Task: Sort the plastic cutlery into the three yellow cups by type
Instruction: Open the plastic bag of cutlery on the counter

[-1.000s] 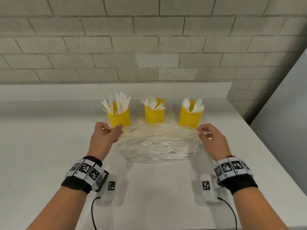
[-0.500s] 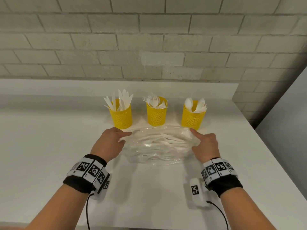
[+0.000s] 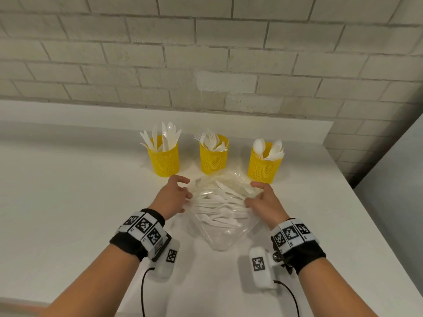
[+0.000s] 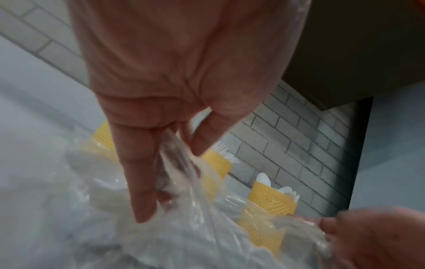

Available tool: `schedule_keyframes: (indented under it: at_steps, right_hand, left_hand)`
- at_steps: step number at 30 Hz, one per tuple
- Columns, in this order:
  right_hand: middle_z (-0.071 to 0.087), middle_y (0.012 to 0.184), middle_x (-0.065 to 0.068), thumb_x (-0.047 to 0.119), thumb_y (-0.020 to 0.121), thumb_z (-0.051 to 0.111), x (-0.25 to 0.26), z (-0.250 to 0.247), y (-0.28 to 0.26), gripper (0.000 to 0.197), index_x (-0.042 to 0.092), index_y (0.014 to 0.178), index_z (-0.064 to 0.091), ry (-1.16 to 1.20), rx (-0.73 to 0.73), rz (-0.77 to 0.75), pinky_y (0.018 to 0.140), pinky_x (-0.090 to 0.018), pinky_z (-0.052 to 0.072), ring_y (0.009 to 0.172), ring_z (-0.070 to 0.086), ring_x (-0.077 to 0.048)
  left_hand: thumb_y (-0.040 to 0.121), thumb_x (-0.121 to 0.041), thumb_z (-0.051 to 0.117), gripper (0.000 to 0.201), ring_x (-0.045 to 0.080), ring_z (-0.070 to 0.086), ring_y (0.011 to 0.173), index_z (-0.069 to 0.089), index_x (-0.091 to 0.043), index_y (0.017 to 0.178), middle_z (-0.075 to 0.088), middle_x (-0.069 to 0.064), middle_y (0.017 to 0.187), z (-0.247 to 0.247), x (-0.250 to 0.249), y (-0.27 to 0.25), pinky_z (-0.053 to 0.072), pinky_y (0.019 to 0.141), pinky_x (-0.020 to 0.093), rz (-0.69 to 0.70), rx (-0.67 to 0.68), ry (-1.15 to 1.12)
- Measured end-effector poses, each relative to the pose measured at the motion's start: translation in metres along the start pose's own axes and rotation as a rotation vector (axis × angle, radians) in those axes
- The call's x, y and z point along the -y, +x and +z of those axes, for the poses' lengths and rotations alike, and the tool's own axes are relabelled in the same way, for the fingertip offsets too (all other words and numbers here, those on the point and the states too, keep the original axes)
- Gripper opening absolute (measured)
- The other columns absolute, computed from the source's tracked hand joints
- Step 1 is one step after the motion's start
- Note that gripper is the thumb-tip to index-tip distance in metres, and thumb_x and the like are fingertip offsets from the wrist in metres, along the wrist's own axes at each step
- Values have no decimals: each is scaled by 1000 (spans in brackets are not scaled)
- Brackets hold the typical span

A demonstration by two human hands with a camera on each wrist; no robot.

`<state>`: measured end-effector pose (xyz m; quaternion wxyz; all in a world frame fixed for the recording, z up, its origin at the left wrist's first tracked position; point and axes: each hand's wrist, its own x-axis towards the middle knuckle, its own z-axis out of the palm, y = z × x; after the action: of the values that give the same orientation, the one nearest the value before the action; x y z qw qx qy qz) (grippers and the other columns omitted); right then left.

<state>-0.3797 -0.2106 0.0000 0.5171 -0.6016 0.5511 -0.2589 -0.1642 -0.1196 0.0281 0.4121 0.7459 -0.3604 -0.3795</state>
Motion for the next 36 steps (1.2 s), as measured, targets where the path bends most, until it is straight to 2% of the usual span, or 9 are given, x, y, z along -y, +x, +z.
schedule_keyframes:
  at_steps: [6, 9, 11, 14, 18, 22, 27, 33, 36]
  right_hand:
    - [45, 77, -2, -9, 76, 57, -17, -7, 10, 45, 19, 107, 39, -172, -51, 27, 64, -29, 43, 68, 50, -20]
    - [48, 78, -3, -3, 82, 50, -23, -14, 18, 25, 13, 99, 42, -133, -128, 46, 72, -34, 46, 77, 53, -26]
    - [47, 74, -3, 3, 85, 53, -24, -21, 20, 10, 10, 85, 45, -123, -154, 33, 66, -31, 45, 79, 52, -26]
    - [47, 69, -6, 7, 86, 61, -24, -35, 20, 23, 10, 70, 45, -38, -150, 51, 55, -29, 49, 63, 51, -21]
    - [49, 42, 13, 17, 71, 80, -27, -55, 15, 39, 15, 45, 51, -77, -167, 4, 52, -11, 41, 50, 47, -6]
    - [60, 50, 9, 19, 63, 86, -26, -66, 17, 19, 11, 57, 70, -55, -174, -2, 56, -21, 41, 55, 53, -11]
    - [68, 63, -2, 6, 71, 80, -20, -63, 17, 30, 17, 96, 70, 30, -75, -69, 63, -28, 55, 57, 62, -18]
    - [62, 80, -25, -3, 82, 64, -21, -73, 23, 32, 17, 80, 40, 133, -71, -29, 56, -30, 49, 58, 58, -26]
    - [61, 66, -9, -9, 84, 54, -18, -65, 21, 28, 12, 69, 46, 54, -31, -90, 47, -20, 45, 52, 57, -12]
  left_hand:
    - [93, 8, 31, 37, 27, 56, 81, 43, -17, 118, 45, 4, 83, 0, -10, 11, 45, 63, 33, -71, -127, -323]
    - [98, -24, 46, 25, 20, 54, 63, 42, -18, 122, 49, 9, 86, -5, -9, 19, 46, 58, 29, -116, -136, -371]
    - [86, -31, 68, 38, 15, 46, 57, 41, -21, 112, 48, 7, 84, -9, -3, 21, 43, 54, 26, -129, -63, -300]
    - [76, 5, 71, 42, 18, 42, 65, 40, -21, 88, 45, 9, 91, -14, 6, 24, 38, 53, 26, -90, 64, -119]
    - [71, 8, 63, 33, 23, 48, 79, 50, -22, 73, 47, 9, 91, -24, 17, 29, 36, 61, 27, 83, -105, 421]
    - [68, -20, 83, 17, 16, 36, 97, 70, -30, 72, 41, 0, 99, -31, 26, 24, 29, 91, 22, 233, -218, 602]
    - [81, -19, 73, 7, 15, 58, 86, 74, -25, 83, 60, -11, 81, -34, 13, 21, 41, 79, 25, 321, -190, 532]
    - [87, 3, 53, 27, 21, 64, 69, 45, -23, 84, 69, -1, 74, -45, 18, 22, 50, 72, 34, 304, -219, 414]
    - [87, 5, 45, 44, 21, 59, 72, 53, -34, 70, 62, -4, 77, -39, 21, 24, 46, 69, 30, 410, -148, 595]
